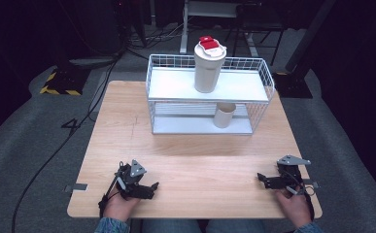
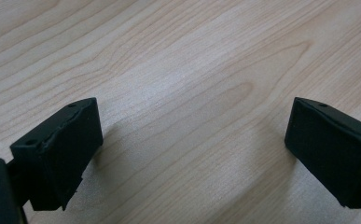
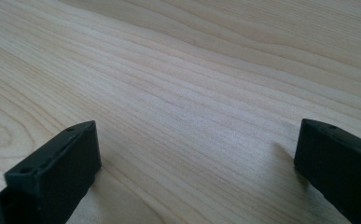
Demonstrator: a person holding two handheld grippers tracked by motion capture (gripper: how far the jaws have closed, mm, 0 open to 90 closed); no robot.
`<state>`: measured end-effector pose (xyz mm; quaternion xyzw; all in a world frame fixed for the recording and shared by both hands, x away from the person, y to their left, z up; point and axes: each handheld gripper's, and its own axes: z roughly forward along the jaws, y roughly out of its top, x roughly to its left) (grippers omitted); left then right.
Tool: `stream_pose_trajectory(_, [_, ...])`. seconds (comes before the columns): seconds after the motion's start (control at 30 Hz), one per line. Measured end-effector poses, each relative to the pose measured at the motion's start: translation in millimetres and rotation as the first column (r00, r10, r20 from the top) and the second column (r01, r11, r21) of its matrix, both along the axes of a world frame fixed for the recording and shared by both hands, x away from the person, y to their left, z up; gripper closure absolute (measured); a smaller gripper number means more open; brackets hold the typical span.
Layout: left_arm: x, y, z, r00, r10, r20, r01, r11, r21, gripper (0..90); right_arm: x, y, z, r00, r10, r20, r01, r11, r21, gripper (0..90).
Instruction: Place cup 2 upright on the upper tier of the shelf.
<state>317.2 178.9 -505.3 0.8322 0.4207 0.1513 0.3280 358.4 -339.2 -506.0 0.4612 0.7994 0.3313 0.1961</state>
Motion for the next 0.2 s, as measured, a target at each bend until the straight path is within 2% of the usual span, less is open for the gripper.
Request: stream_pose_trajectory(0.2, [1.2, 0.2, 0.3, 1.0000, 0.003, 0.001, -0.003, 1.0000, 0.007, 4.6, 0.0, -0.1, 0.0, 1.0000, -0.002, 0.000, 0.002, 1.0000, 0.000, 0.5])
